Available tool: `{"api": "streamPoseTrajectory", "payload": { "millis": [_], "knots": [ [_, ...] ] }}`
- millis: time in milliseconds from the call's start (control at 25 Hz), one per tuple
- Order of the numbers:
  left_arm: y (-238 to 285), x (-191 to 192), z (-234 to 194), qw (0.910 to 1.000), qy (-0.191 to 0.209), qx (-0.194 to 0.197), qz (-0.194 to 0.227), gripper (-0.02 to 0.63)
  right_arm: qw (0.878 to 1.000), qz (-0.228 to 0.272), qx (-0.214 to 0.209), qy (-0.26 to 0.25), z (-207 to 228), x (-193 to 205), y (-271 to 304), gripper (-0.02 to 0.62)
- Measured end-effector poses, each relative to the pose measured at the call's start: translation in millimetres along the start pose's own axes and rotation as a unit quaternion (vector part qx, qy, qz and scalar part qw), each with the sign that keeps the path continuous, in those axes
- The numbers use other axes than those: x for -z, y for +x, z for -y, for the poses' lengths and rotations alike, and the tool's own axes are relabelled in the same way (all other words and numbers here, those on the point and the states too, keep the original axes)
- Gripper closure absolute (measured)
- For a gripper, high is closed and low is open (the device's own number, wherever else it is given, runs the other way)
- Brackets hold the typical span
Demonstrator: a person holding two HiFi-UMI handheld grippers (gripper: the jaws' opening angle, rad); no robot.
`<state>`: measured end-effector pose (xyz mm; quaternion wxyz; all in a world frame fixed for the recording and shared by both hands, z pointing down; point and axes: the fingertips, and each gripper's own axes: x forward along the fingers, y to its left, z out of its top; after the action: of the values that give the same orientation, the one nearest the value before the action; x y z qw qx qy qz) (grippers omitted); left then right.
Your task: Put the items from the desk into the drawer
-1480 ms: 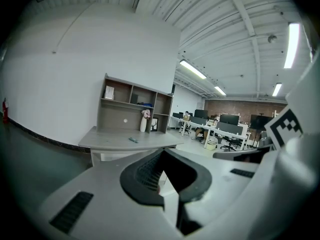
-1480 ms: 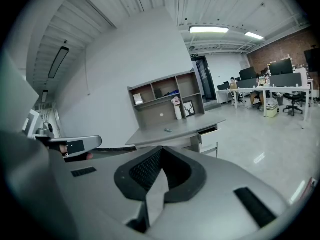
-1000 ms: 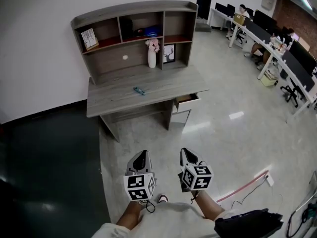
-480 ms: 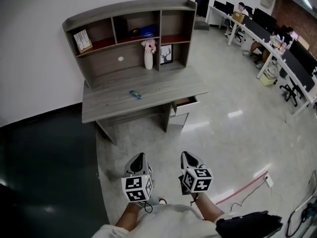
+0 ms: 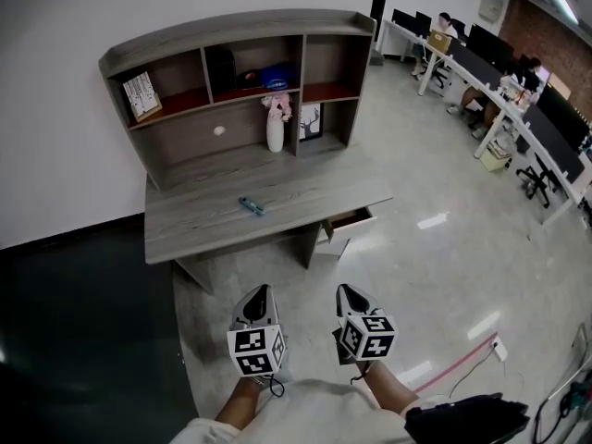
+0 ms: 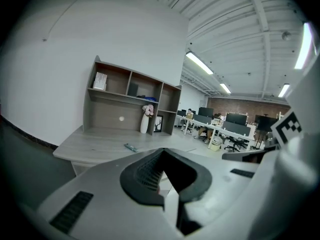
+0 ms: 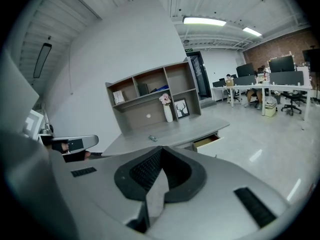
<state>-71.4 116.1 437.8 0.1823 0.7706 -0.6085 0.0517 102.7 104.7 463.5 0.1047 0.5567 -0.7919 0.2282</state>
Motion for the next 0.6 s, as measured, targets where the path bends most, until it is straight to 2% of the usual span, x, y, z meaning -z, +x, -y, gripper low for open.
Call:
{"api": "streamPoseTrajectory", "payload": {
  "millis": [600],
  "knots": [
    [82, -43, -78, 0.9994, -0.027, -0.002, -0.019, 0.607, 1.0, -0.019, -0.017, -0.011, -39, -52, 107, 0.597]
  ]
}}
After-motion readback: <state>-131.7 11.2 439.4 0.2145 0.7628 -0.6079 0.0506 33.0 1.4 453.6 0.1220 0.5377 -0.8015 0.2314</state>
